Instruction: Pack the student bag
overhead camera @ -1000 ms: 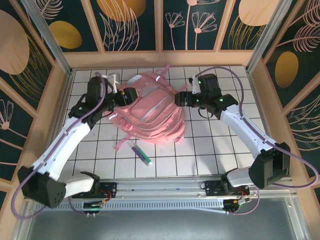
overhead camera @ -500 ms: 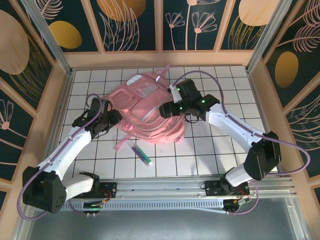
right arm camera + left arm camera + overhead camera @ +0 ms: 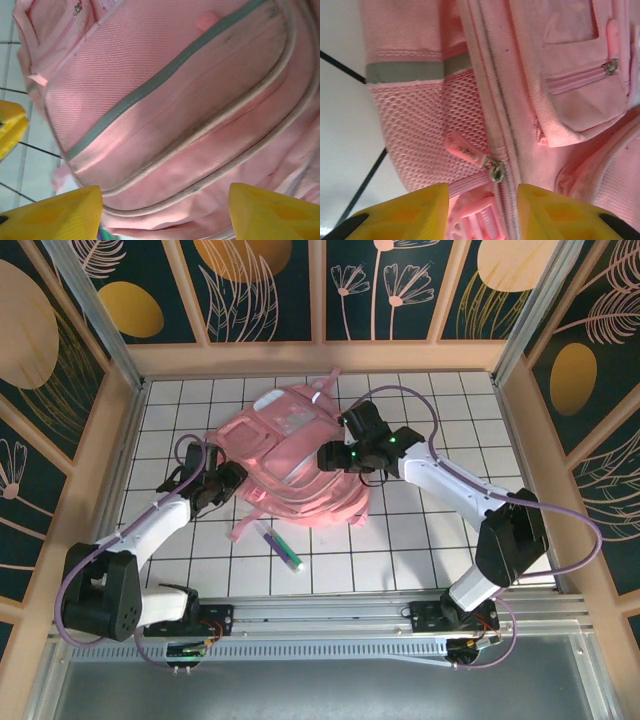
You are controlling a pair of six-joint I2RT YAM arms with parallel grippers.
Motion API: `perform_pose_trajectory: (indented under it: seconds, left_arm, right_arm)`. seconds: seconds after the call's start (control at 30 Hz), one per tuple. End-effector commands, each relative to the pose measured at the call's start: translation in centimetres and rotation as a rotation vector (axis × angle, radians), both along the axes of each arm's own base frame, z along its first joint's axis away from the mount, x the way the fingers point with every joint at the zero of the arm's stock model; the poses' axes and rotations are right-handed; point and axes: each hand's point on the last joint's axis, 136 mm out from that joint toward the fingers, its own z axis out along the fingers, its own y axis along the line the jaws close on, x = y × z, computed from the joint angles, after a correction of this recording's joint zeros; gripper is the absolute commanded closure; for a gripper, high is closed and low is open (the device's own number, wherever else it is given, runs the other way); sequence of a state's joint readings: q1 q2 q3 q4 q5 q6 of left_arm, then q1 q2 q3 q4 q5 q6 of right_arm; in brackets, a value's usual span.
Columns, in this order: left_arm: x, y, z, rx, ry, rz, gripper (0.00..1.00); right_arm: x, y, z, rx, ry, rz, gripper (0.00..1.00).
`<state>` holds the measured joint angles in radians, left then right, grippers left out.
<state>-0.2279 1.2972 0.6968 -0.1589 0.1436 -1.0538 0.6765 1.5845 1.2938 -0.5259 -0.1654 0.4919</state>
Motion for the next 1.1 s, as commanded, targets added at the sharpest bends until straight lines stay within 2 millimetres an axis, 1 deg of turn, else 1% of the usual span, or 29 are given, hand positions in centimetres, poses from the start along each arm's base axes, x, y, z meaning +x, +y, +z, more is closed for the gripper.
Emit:
perform_pose_trajectory:
  seconds: [0.0, 0.03, 0.1, 0.17, 0.23, 0.27, 0.37, 0.53, 0.67, 0.73, 0.8, 0.87, 1.0, 1.07]
  left_arm:
    - [1.2, -0.4, 0.8, -0.056, -0.038, 0.024, 0.63]
    - [1.4, -0.2, 1.0, -0.045, -0.042, 0.028, 0.63]
    - [1.8, 0.3, 1.4, 0.013, -0.059, 0.019, 0.63]
    - [2.3, 1.6, 1.4, 0.109, -0.05, 0.025, 0.61]
    - [2.7, 2.4, 1.0, 0.168, -0.028, 0.014, 0.6]
    - [3.0, 2.5, 0.7, 0.183, -0.019, -0.001, 0.61]
    - [4.1, 2.2, 0.2, 0.198, -0.01, -0.032, 0.6]
    - [5.8, 1.1, -0.5, 0.148, -0.024, -0.043, 0.6]
    - [5.8, 0.5, -1.9, 0.103, 0.015, -0.036, 0.64]
    - [5.4, 0.6, -2.2, 0.096, 0.029, -0.021, 0.65]
    - [5.1, 1.1, -2.4, 0.11, 0.035, 0.007, 0.66]
    - [4.9, 1.2, -2.5, 0.097, 0.025, 0.021, 0.7]
    - [5.5, 0.2, -2.3, 0.02, -0.027, 0.023, 0.8]
    - [6.0, -0.1, -2.1, -0.017, -0.057, 0.033, 0.83]
  right_arm:
    - [-0.8, 2.4, 1.1, 0.18, 0.077, -0.015, 0.41]
    - [-0.7, 2.4, 1.1, 0.156, 0.06, 0.011, 0.43]
    - [-0.6, 2.2, 0.5, 0.064, 0.014, 0.062, 0.41]
    - [-0.2, 1.3, 0.1, -0.034, -0.035, 0.075, 0.39]
    - [0.0, 0.6, 0.2, -0.079, -0.065, 0.075, 0.37]
    - [0.0, 0.3, 0.4, -0.086, -0.077, 0.075, 0.36]
    - [-0.4, 0.0, 0.7, -0.075, -0.094, 0.077, 0.35]
    - [-1.3, -0.1, 0.2, -0.056, -0.09, 0.055, 0.34]
    - [-2.3, 0.4, -0.2, -0.052, -0.079, 0.068, 0.34]
    - [-2.6, 0.5, -0.3, -0.051, -0.08, 0.071, 0.34]
    - [-2.8, 0.4, -0.3, -0.054, -0.086, 0.071, 0.34]
    - [-2.8, 0.2, -0.2, -0.06, -0.099, 0.063, 0.34]
    - [-2.8, 0.1, 0.1, -0.052, -0.129, 0.061, 0.34]
    - [-2.5, -0.2, 0.1, -0.066, -0.133, 0.041, 0.34]
